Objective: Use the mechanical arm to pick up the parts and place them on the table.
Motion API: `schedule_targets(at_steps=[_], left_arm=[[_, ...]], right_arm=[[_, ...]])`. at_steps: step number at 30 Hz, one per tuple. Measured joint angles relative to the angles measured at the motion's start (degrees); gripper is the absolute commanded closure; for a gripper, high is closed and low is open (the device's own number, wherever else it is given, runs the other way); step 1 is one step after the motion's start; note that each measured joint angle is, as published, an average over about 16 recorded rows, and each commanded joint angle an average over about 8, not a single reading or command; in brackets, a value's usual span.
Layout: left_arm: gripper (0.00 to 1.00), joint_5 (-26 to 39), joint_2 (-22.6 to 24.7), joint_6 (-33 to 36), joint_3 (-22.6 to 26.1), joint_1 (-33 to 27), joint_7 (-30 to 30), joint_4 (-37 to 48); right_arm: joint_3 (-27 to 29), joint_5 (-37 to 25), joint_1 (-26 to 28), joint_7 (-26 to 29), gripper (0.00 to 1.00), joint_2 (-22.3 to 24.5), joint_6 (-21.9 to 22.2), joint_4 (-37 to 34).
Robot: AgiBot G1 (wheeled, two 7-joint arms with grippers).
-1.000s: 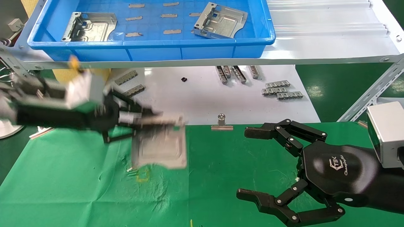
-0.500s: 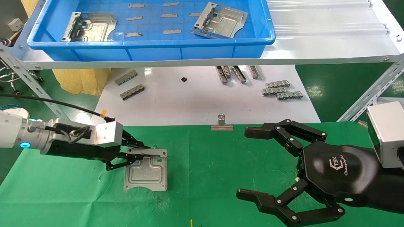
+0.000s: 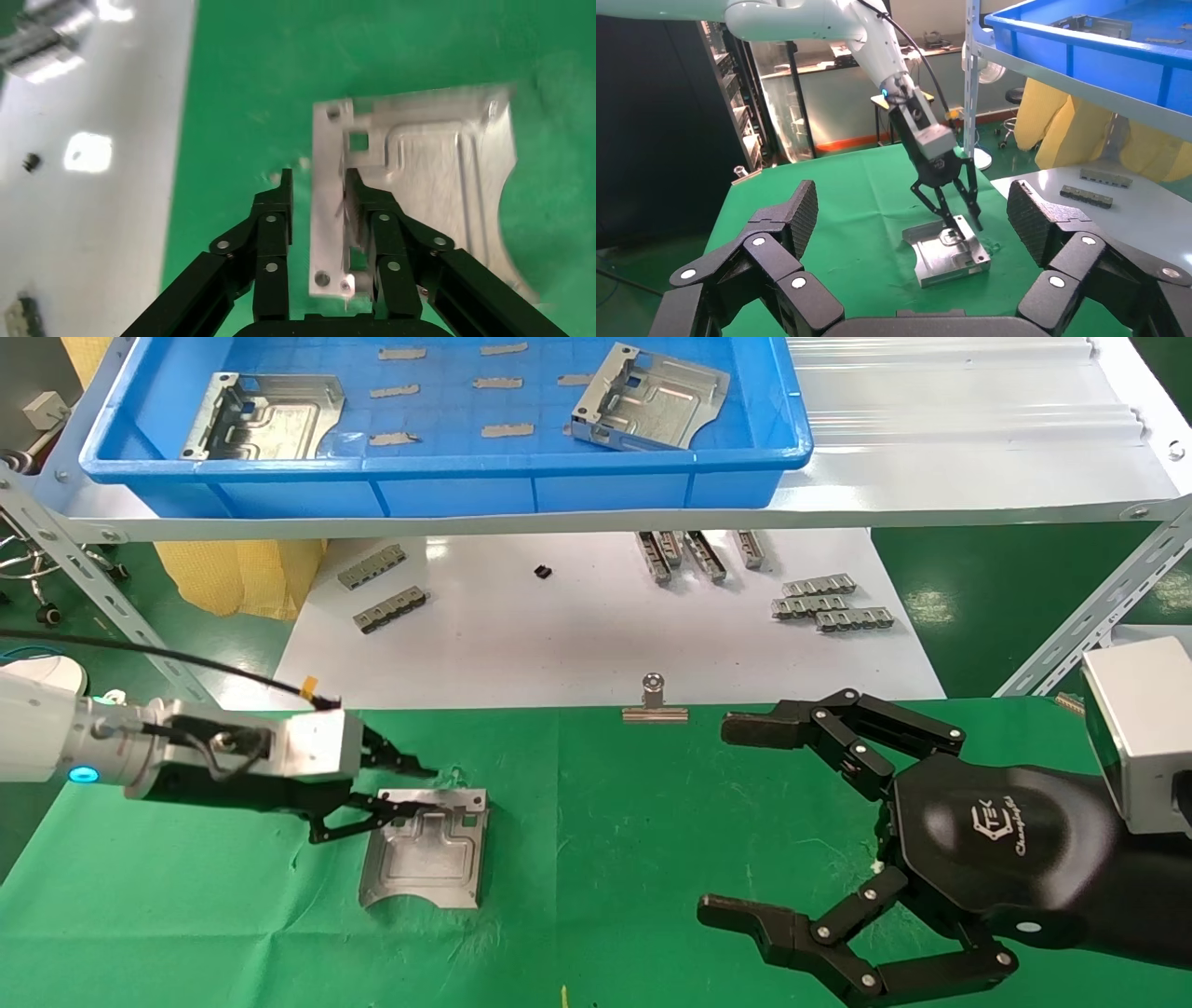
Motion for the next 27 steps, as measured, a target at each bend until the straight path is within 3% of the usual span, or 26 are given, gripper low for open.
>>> schedule_targets(at_steps=[15,27], left_arm=[[0.0,-8.4,-3.1,6.8,-5.1,3.2,-6.6,4.4],[0.0,-9.2,-3.5,6.8,-5.7,3.9,-7.5,3.9]], right_arm=[[0.0,0.0,0.0,0.0,0.0,0.0,0.0,0.0],[0.0,0.0,0.0,0.0,0.0,0.0,0.0,0.0]])
